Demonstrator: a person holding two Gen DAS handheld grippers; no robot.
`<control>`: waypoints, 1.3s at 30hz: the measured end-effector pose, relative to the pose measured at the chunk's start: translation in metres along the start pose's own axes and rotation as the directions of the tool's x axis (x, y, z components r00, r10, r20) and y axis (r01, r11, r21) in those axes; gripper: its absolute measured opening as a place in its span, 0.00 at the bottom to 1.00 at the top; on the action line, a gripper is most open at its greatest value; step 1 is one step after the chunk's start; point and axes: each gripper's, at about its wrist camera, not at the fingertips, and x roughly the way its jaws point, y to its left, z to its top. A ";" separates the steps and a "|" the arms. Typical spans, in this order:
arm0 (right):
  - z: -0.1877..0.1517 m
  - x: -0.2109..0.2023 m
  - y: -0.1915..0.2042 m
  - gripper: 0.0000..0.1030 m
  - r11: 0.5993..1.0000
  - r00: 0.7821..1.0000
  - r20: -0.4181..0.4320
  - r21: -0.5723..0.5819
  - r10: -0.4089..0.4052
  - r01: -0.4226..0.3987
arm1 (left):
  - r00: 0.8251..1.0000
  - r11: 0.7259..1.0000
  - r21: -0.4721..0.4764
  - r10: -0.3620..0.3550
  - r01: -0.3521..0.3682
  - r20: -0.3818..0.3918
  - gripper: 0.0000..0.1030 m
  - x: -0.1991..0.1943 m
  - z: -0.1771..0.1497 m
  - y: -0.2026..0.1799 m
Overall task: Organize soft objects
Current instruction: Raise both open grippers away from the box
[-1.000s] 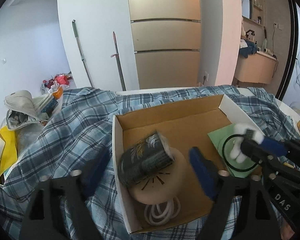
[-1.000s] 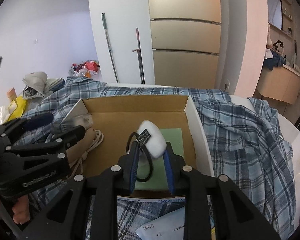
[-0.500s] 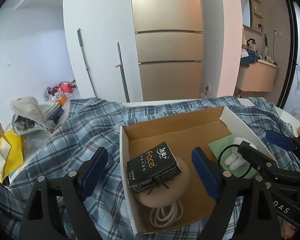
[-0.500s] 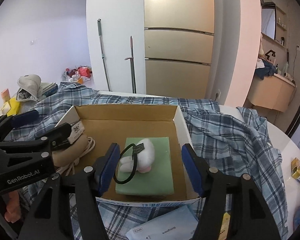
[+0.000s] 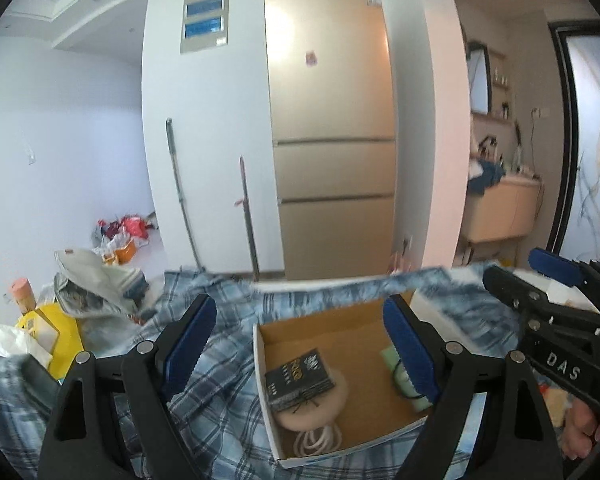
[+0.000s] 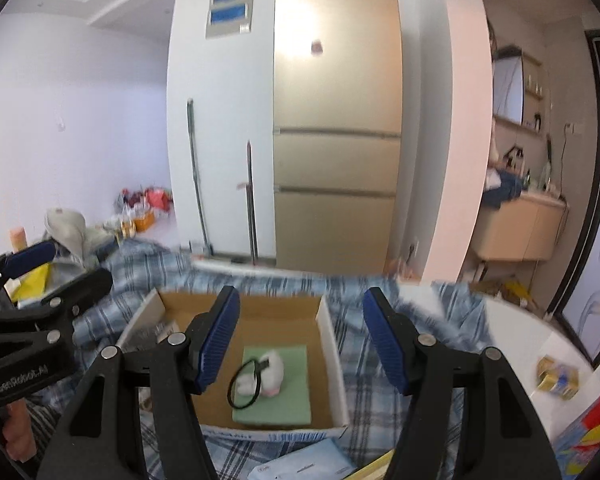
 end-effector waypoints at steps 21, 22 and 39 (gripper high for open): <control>-0.015 -0.127 -0.031 0.99 0.988 0.941 0.301 0.083 -0.153 0.134 | 0.968 0.990 0.023 -0.142 0.141 0.207 1.00 -0.117 -0.015 -0.020; -0.020 -0.130 -0.032 0.99 0.986 0.937 0.308 0.079 -0.165 0.148 | 0.967 0.989 0.029 -0.149 0.146 0.206 1.00 -0.119 -0.019 -0.022; -0.074 -0.120 -0.047 0.99 0.983 0.939 0.291 0.075 -0.184 0.169 | 0.968 0.979 0.077 -0.201 0.191 0.150 1.00 -0.085 -0.083 -0.045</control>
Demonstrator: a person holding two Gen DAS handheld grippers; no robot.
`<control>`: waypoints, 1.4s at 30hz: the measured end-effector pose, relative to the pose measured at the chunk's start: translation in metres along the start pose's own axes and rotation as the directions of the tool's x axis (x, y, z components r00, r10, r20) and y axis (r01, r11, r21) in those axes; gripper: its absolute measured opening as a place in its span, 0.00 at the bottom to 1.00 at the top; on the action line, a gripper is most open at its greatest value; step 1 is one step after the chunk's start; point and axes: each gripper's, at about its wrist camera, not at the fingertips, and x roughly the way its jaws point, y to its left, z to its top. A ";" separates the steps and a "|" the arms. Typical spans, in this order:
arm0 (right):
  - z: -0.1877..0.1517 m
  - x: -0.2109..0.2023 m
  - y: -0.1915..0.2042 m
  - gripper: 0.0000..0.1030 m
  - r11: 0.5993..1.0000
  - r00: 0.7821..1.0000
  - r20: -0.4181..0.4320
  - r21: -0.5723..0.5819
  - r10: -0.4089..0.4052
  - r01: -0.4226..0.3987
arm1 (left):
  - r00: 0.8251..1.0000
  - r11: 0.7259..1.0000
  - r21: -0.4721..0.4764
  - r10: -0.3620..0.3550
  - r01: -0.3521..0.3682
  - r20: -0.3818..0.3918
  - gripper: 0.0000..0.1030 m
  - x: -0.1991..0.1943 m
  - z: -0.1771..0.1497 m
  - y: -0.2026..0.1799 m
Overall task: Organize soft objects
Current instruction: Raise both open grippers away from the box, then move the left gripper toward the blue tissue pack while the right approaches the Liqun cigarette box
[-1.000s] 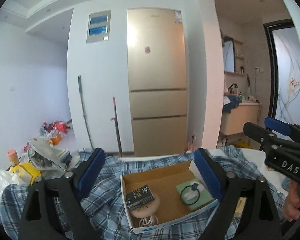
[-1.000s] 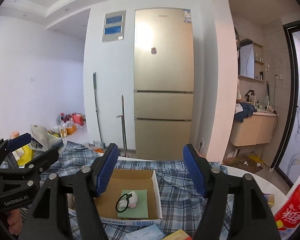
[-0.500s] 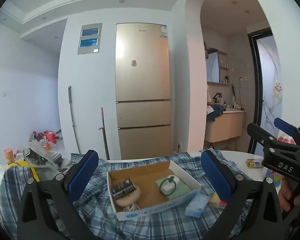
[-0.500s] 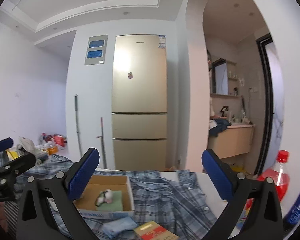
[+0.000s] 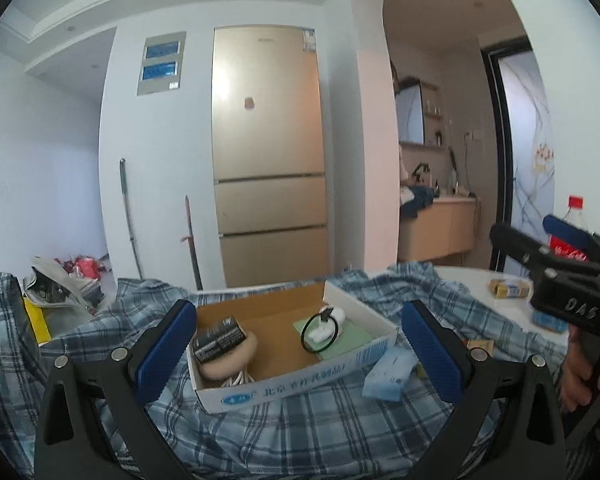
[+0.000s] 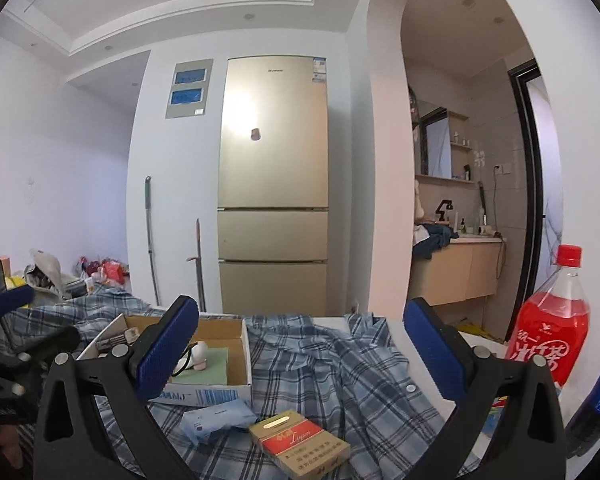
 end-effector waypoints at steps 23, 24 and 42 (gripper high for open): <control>-0.006 0.035 -0.013 0.94 0.994 0.974 -0.221 -0.077 0.057 -0.075 | 0.959 0.988 -0.042 -0.154 0.149 -0.237 0.98 0.047 -0.009 0.000; -0.007 0.039 -0.015 0.92 0.993 0.963 -0.256 -0.062 0.081 -0.100 | 0.950 0.983 -0.037 -0.182 0.179 -0.254 0.98 0.050 -0.007 0.000; -0.048 0.085 -0.026 0.71 0.971 0.788 -0.590 -0.029 0.176 -0.239 | 0.759 0.879 0.104 -0.337 0.466 -0.558 0.67 0.113 -0.020 -0.056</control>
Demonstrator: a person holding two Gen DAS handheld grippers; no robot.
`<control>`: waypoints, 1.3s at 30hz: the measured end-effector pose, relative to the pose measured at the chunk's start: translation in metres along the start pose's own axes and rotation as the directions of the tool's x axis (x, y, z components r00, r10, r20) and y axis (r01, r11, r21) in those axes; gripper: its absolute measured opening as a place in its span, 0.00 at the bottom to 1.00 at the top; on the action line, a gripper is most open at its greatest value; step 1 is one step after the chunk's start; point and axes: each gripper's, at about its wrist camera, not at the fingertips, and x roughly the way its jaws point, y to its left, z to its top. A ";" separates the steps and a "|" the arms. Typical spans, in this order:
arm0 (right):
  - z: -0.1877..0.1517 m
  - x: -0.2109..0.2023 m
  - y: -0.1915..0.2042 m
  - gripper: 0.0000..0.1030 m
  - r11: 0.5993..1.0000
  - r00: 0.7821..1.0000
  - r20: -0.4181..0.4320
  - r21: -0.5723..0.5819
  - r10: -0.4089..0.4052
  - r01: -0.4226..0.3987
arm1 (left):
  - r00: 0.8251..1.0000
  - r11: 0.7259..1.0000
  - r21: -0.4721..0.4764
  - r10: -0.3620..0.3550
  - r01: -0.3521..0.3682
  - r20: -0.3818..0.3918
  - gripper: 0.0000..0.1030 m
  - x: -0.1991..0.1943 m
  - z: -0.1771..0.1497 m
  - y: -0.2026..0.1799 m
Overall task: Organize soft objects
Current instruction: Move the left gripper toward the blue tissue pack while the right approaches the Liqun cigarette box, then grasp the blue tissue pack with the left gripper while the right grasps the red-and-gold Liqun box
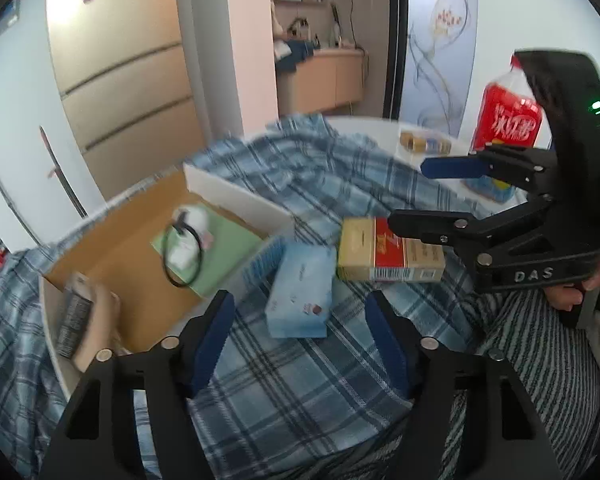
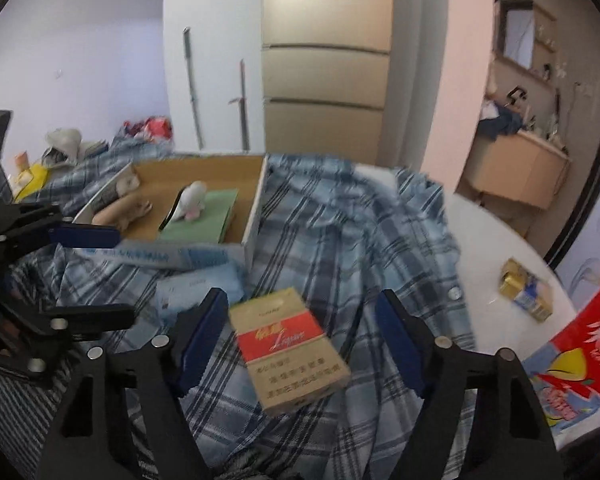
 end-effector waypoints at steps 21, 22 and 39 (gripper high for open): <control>-0.012 0.031 0.009 0.62 0.998 0.985 -0.159 -0.015 0.063 -0.066 | 0.996 0.999 0.023 0.037 -0.035 -0.082 0.52 0.042 0.002 -0.001; -0.011 0.032 0.010 0.62 0.998 0.984 -0.165 -0.019 0.064 -0.068 | 0.996 0.999 0.024 0.033 -0.031 -0.086 0.51 0.043 0.001 -0.002; -0.012 0.038 0.009 0.62 0.999 0.984 -0.172 -0.014 0.050 -0.053 | 0.995 0.998 0.036 0.059 -0.056 -0.075 0.43 0.043 -0.002 -0.003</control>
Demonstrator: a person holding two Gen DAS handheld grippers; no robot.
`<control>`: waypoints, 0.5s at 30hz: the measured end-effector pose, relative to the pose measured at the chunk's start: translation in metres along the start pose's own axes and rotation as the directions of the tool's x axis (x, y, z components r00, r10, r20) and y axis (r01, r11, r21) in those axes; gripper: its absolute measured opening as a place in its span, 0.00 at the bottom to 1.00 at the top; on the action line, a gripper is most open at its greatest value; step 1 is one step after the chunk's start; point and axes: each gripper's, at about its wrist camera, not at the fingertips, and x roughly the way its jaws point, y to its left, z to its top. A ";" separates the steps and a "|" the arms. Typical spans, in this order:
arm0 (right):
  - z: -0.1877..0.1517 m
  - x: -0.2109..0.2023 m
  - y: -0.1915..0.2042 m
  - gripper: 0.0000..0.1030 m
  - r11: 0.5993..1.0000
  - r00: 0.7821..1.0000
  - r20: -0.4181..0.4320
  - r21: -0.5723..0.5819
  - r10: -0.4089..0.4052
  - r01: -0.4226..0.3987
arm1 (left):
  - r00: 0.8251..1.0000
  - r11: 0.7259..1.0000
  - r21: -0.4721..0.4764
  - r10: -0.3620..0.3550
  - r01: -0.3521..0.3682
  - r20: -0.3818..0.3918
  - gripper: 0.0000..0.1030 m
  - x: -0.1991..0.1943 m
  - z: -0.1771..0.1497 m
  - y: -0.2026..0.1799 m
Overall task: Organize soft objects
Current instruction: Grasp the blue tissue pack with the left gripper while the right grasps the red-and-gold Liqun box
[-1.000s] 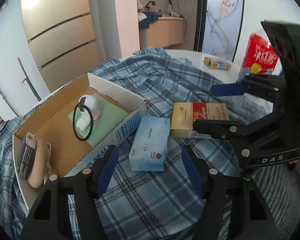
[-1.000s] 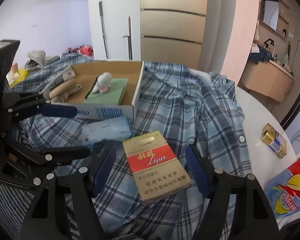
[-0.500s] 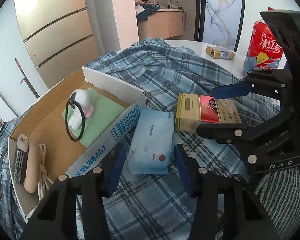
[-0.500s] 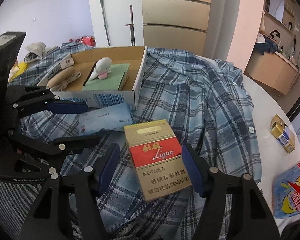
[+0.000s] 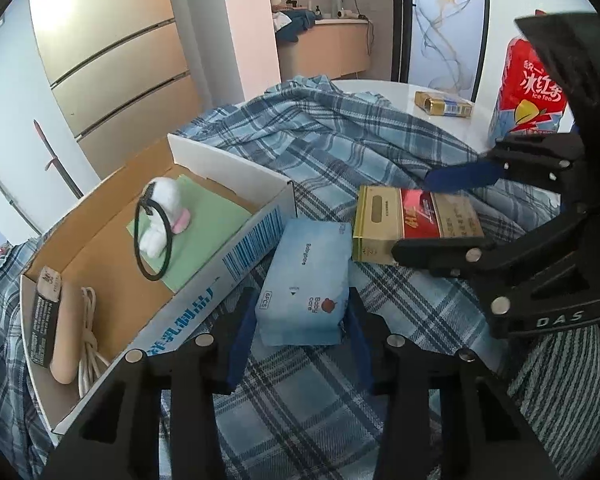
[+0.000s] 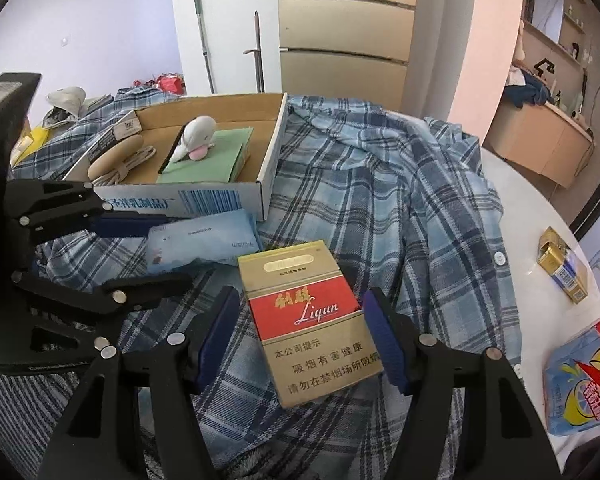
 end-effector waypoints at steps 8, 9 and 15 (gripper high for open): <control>0.001 0.004 0.000 0.71 0.999 0.999 -0.014 -0.006 0.036 -0.037 | 0.998 0.999 -0.009 0.045 -0.045 0.042 0.43 -0.024 -0.004 0.000; 0.001 0.004 -0.001 0.71 0.999 0.999 -0.013 -0.005 0.044 -0.044 | 0.997 0.999 -0.015 0.052 -0.051 0.051 0.43 -0.029 -0.005 0.000; 0.001 0.003 -0.001 0.71 1.000 1.000 -0.013 0.005 0.023 -0.023 | 0.986 0.995 -0.033 0.103 -0.099 0.129 0.43 -0.070 -0.016 -0.002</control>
